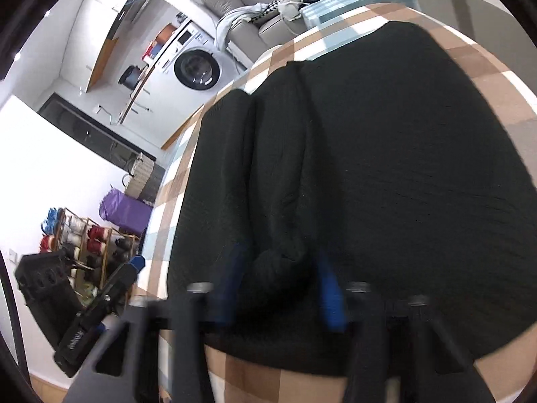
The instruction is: Fold small clothes
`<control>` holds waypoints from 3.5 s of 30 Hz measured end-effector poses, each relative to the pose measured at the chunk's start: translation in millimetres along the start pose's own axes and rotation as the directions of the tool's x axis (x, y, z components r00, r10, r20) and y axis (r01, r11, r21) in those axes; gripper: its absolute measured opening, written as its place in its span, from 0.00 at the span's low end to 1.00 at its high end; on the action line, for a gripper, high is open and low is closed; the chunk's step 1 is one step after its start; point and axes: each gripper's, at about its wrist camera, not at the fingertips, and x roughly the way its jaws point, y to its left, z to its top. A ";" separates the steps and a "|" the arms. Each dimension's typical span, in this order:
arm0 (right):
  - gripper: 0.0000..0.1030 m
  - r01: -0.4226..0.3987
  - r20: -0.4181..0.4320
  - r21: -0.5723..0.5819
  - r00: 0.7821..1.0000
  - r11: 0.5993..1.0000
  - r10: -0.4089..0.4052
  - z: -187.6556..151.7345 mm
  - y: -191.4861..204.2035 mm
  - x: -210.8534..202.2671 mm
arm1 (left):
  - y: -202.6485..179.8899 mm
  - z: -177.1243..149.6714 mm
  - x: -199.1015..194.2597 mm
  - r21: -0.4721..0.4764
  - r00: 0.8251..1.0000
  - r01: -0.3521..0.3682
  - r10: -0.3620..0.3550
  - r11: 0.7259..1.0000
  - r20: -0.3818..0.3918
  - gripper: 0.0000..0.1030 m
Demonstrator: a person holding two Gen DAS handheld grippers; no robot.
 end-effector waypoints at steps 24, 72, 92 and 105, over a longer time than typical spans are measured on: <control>0.23 0.040 0.032 -0.004 0.999 0.999 -0.040 -35.2 -19.2 -40.2 | -36.8 -36.1 37.4 0.165 0.980 0.000 0.033 0.986 -0.198 0.58; 0.29 0.279 0.125 -0.019 0.953 0.960 -0.274 -54.0 -59.5 -74.2 | -3.3 -22.5 54.9 0.125 0.975 -0.116 0.138 0.985 -0.176 0.21; 0.41 0.193 0.184 -0.153 0.969 0.969 -0.164 -68.2 -16.2 -97.0 | 11.3 -26.8 -46.4 0.072 0.988 -0.149 0.145 0.986 0.051 0.57; 0.41 -0.018 -0.014 -0.219 1.000 0.976 0.015 -69.4 28.1 0.2 | -30.2 -61.7 -17.3 0.158 0.997 -0.048 0.057 0.986 -0.055 0.67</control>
